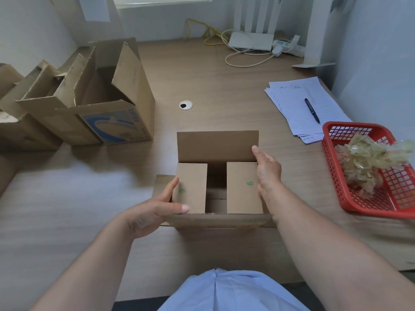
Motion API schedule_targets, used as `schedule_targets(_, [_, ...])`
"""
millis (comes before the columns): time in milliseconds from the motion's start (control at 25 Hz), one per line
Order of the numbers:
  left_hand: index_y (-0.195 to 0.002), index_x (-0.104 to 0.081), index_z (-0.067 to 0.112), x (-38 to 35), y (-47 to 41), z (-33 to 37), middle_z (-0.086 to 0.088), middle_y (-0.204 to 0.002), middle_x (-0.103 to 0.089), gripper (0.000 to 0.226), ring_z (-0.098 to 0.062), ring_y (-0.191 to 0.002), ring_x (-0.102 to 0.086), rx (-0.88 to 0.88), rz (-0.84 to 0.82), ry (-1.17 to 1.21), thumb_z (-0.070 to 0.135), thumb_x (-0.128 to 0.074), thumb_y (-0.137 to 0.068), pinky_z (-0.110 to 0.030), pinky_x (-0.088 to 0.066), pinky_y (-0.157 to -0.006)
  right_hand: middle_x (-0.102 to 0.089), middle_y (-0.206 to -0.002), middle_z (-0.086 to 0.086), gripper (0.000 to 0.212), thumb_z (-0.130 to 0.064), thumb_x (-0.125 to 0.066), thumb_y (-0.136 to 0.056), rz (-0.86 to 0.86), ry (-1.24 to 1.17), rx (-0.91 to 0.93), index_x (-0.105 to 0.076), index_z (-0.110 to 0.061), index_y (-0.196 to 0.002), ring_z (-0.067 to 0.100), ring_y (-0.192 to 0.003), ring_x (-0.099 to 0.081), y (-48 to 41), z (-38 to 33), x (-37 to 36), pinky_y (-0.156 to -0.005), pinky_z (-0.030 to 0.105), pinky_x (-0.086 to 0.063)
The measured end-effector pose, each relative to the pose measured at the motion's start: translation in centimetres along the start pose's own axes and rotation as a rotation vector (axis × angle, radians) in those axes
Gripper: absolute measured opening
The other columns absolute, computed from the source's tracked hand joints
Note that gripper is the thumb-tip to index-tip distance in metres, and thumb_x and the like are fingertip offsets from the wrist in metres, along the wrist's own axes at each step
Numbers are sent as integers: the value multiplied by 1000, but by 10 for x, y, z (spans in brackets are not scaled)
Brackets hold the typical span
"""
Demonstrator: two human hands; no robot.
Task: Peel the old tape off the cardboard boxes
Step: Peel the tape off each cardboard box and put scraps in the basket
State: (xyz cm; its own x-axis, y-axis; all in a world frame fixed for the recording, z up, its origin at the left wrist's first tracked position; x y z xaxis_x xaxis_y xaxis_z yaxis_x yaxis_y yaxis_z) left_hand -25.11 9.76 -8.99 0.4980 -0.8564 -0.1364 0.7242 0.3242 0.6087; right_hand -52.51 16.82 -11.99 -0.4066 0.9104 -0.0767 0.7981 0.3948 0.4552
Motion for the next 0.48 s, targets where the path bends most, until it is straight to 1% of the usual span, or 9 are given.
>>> schedule_targets(80, [-150, 9, 42, -5, 6, -11, 11, -143, -29, 135, 0, -121, -46, 74, -66, -184, 37, -84, -53, -22, -37, -103, -57, -80, -15, 23, -37, -72, -81, 7, 4, 11, -55, -25, -70, 8, -84, -53, 0, -1, 1, -82, 24, -39])
schedule_targets(120, [-147, 18, 43, -6, 6, -20, 11, -147, -22, 141, -1, -124, -43, 125, -71, -300, 43, -86, -51, -19, -36, -101, -60, -83, -13, 22, -37, -72, -81, 7, 11, 16, -56, -25, -70, 8, -85, -54, 0, -3, 1, -82, 24, -40])
schedule_targets(160, [-145, 25, 42, -7, 6, -27, 11, -152, -12, 146, -5, -132, -34, 156, -46, -429, 48, -87, -50, -19, -32, -104, -64, -88, -8, 22, -37, -72, -81, 3, 21, 18, -57, -24, -71, 9, -85, -55, 2, -4, 1, -82, 26, -42])
schedule_targets(200, [-142, 31, 41, -6, 4, -31, 11, -156, -2, 150, -9, -141, -20, 154, 10, -544, 54, -87, -50, -23, -25, -110, -68, -97, 1, 21, -37, -72, -81, -2, 31, 17, -59, -22, -72, 11, -86, -58, 3, -5, 1, -85, 30, -47])
schedule_targets(240, [-141, 34, 38, -5, 3, -32, 12, -158, 7, 152, -11, -145, -8, 130, 78, -631, 58, -87, -51, -28, -19, -115, -68, -105, 10, 22, -37, -72, -81, -3, 38, 14, -60, -20, -74, 16, -89, -61, 4, -5, 0, -89, 35, -50])
schedule_targets(280, [-140, 36, 36, -6, 0, -31, 13, -158, 12, 153, -11, -146, -2, 98, 141, -697, 61, -86, -51, -31, -16, -117, -66, -110, 16, 23, -37, -72, -81, 2, 44, 12, -61, -17, -75, 20, -93, -63, 5, -4, 0, -95, 40, -50])
schedule_targets(320, [-139, 37, 35, -7, -1, -31, 13, -158, 14, 153, -12, -146, -2, 74, 195, -760, 64, -84, -49, -34, -17, -118, -66, -111, 17, 23, -37, -71, -82, 4, 55, 12, -62, -17, -76, 22, -97, -63, 6, -5, 1, -97, 42, -49])
schedule_targets(400, [-137, 39, 36, -7, -2, -33, 14, -158, 11, 153, -15, -145, -11, 44, 300, -873, 70, -80, -47, -37, -26, -115, -67, -107, 10, 19, -37, -69, -84, -16, 88, 15, -61, -20, -80, 22, -104, -61, 7, -8, 0, -98, 39, -48])
schedule_targets(480, [-137, 39, 38, -6, -1, -34, 14, -158, 5, 153, -16, -144, -17, 20, 366, -893, 75, -78, -45, -39, -31, -113, -65, -100, 5, 22, -36, -67, -86, -65, 146, 58, -62, -15, -85, 21, -98, -60, 8, -14, -3, -89, 34, -48])
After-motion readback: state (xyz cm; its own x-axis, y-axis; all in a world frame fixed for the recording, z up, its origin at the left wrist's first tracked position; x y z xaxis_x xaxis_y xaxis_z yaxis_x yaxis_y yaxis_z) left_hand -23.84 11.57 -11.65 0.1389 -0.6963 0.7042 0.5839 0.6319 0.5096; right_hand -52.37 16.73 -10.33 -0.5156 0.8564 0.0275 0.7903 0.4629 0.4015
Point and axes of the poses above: each hand's wrist, its own y-axis away from the middle knuckle, its own x-axis out of the back of the hand, z = x × y, the point moved 8 cm from there along -y, towards the middle knuckle
